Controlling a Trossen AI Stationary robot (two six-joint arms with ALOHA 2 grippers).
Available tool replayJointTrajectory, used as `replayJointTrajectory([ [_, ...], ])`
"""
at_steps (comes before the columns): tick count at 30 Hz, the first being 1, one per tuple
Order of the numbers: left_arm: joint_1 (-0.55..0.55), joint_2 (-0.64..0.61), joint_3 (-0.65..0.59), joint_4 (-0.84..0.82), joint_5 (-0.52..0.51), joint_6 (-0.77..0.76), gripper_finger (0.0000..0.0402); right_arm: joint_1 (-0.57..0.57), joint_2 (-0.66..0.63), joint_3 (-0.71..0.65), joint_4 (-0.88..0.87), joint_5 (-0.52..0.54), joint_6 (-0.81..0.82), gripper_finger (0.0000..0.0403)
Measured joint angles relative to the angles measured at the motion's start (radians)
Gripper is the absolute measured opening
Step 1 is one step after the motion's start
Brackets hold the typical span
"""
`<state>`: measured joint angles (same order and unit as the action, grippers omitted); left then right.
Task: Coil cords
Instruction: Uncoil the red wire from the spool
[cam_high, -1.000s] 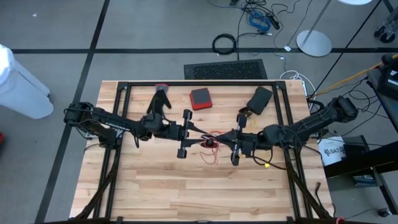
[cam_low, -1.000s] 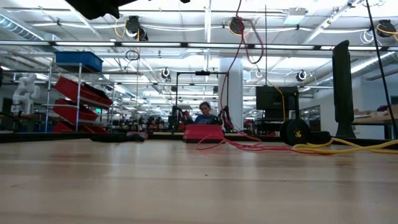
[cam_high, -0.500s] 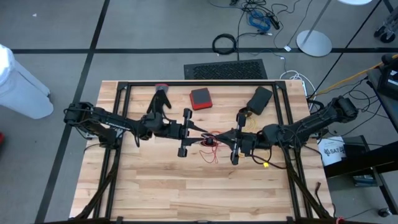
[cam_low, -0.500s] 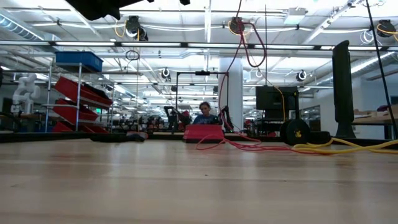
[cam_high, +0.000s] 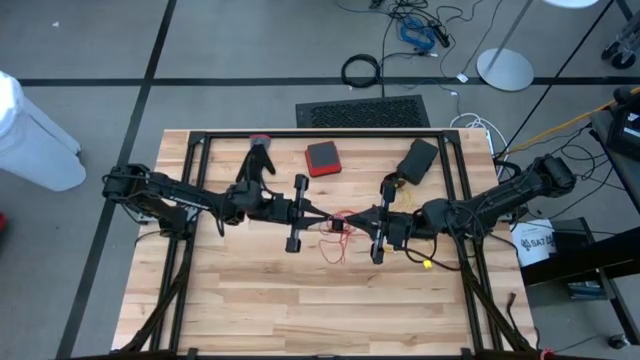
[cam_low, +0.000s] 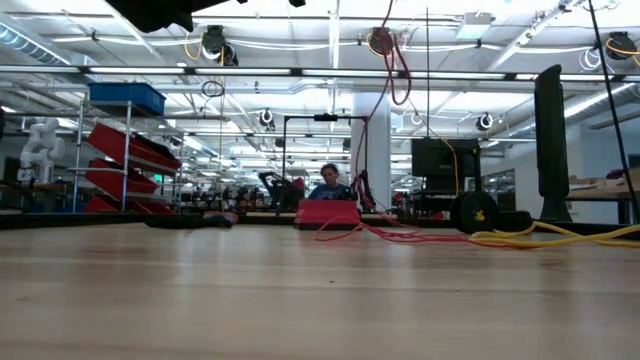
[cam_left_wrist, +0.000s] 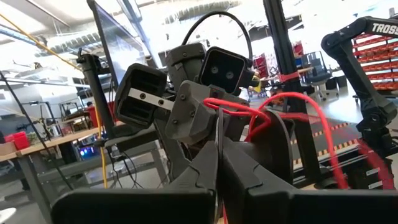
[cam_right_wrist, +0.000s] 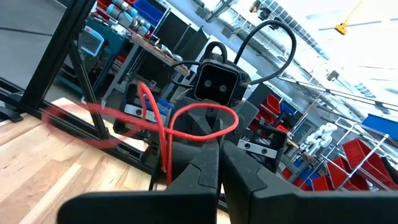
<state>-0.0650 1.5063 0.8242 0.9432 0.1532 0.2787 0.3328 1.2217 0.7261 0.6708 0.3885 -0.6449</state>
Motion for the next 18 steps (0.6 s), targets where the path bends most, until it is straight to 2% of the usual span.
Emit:
replayJointTrajectory([
  [11,0.000,0.000,0.000,-0.003,0.000,0.023,0.0003,0.000,0.000,0.000,-0.001,0.011,-0.006,0.0000],
  [18,0.002,0.000,0.000,-0.009,-0.014,0.049,0.0002,0.011,0.000,0.000,-0.002,0.114,-0.022,0.0003],
])
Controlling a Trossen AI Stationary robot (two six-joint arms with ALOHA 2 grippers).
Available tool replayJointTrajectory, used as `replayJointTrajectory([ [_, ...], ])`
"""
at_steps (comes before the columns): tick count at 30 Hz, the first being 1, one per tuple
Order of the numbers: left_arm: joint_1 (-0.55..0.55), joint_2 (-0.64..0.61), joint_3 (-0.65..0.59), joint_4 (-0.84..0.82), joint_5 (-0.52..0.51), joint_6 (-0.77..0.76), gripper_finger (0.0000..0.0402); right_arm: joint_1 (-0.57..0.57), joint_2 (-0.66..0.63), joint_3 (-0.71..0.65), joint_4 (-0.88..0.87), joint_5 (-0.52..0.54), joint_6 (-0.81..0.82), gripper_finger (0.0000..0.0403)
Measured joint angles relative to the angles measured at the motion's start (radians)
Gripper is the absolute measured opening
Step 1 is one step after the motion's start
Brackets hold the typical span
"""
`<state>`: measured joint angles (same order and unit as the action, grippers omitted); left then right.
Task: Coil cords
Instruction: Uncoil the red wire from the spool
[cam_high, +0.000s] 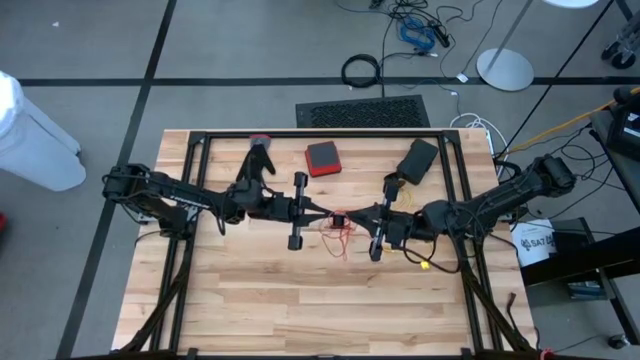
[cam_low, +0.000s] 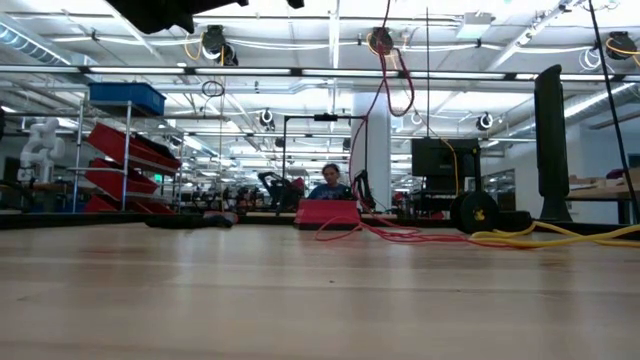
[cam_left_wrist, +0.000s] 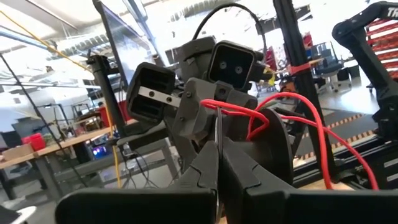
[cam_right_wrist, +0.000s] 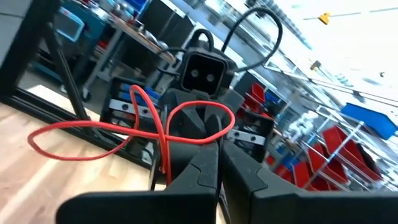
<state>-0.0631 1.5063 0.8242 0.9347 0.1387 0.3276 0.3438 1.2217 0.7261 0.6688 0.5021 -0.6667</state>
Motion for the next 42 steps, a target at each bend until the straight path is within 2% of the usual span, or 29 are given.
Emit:
replayJointTrajectory([
  [4,0.008,0.000,0.000,-0.006,-0.003,0.000,0.0001,0.001,0.000,0.000,-0.010,0.070,-0.003,0.0017],
  [13,0.043,0.000,0.000,-0.047,-0.005,-0.010,0.0001,0.041,0.000,0.000,-0.074,0.305,-0.003,0.0036],
  [21,0.065,0.000,0.000,-0.065,-0.016,-0.035,0.0000,0.051,0.000,0.000,-0.248,0.479,-0.006,0.0036],
  [29,0.097,0.000,0.000,-0.107,-0.110,-0.035,0.0000,0.042,0.000,-0.001,-0.410,0.476,0.029,0.0036],
  [42,0.121,0.000,0.000,-0.192,-0.186,-0.030,0.0000,0.044,0.000,-0.001,-0.389,0.462,0.079,0.0036],
])
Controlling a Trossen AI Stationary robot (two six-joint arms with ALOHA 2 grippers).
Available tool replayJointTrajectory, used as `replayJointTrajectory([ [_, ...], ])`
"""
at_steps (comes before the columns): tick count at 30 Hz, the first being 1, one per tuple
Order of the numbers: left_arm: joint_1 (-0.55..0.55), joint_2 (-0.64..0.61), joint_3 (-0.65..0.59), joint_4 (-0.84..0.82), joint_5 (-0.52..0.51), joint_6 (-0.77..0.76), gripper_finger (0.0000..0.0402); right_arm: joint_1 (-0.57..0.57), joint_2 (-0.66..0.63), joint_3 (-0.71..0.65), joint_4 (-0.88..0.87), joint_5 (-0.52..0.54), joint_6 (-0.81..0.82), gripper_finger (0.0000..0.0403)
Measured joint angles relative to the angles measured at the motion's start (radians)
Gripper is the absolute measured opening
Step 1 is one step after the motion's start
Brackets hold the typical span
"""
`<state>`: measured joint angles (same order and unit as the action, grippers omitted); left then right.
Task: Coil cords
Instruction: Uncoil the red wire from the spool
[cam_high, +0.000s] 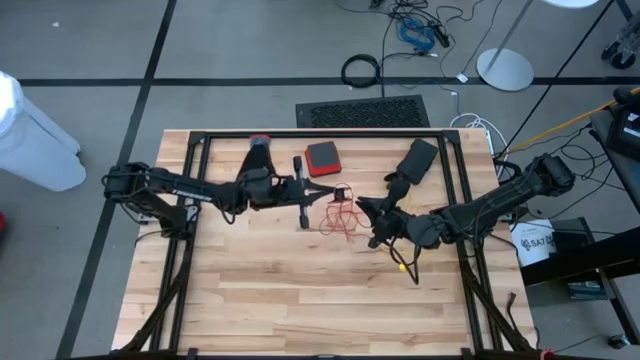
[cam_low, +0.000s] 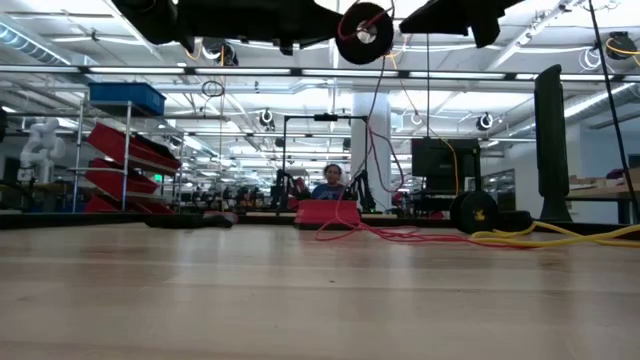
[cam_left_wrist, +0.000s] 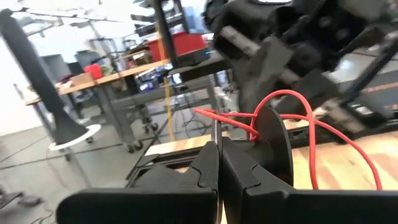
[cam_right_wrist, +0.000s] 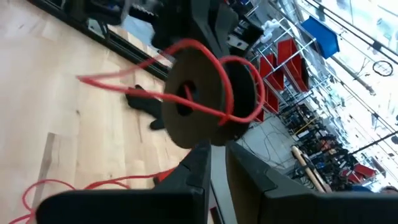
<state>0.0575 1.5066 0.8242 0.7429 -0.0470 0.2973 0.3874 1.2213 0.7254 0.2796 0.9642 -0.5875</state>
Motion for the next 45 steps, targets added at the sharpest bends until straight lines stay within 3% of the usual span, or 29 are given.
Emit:
replayJointTrajectory([
  [5,0.025,0.000,0.000,-0.001,-0.039,-0.001,0.0000,-0.038,0.018,0.000,0.179,0.168,0.180,0.0036],
  [33,0.027,0.000,0.000,-0.077,-0.066,-0.003,0.0000,-0.052,0.019,0.000,0.180,0.159,0.228,0.0036],
  [45,-0.001,0.022,-0.001,-0.030,-0.062,-0.048,0.0000,-0.052,0.019,0.000,0.179,0.159,0.228,0.0036],
])
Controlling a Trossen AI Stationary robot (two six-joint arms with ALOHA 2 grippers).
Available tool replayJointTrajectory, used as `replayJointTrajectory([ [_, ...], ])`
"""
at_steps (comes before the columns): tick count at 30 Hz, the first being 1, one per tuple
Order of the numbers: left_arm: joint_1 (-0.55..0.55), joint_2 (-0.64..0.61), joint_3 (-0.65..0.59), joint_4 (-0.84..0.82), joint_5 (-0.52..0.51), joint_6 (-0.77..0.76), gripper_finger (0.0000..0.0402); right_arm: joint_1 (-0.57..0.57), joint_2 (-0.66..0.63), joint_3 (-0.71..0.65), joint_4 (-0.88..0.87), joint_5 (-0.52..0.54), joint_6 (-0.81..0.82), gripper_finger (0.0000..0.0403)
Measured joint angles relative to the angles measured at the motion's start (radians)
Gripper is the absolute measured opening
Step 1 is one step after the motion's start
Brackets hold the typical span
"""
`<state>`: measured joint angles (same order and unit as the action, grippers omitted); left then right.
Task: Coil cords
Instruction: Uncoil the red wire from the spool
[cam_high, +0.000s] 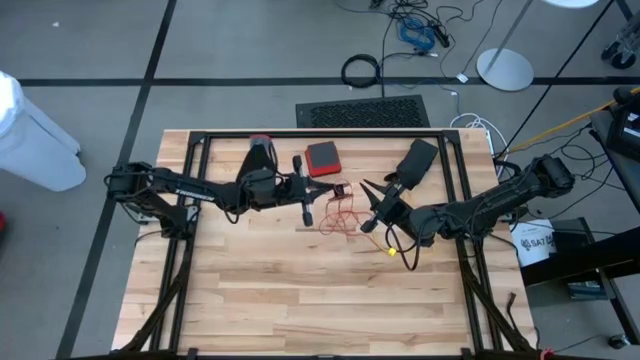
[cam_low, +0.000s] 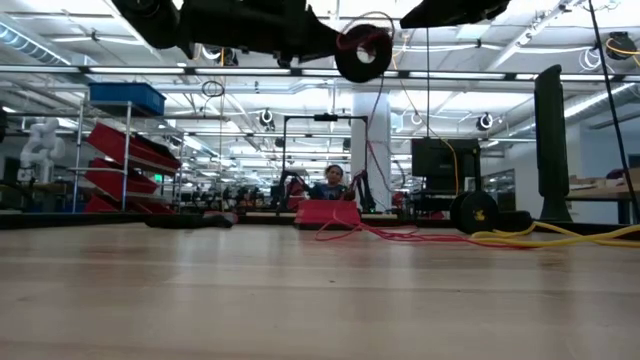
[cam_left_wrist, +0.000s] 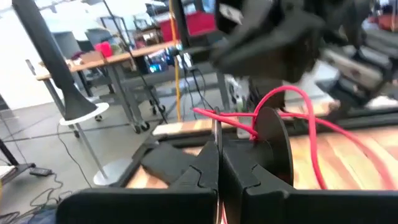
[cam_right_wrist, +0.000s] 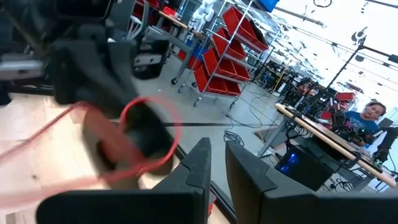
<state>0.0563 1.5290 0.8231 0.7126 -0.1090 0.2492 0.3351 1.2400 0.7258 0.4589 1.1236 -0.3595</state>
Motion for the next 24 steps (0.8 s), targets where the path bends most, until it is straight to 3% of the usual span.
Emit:
replayJointTrajectory([
  [24,-0.006,-0.001,0.000,-0.072,0.001,-0.010,0.0000,0.000,0.000,0.000,0.000,0.000,0.000,0.0036],
])
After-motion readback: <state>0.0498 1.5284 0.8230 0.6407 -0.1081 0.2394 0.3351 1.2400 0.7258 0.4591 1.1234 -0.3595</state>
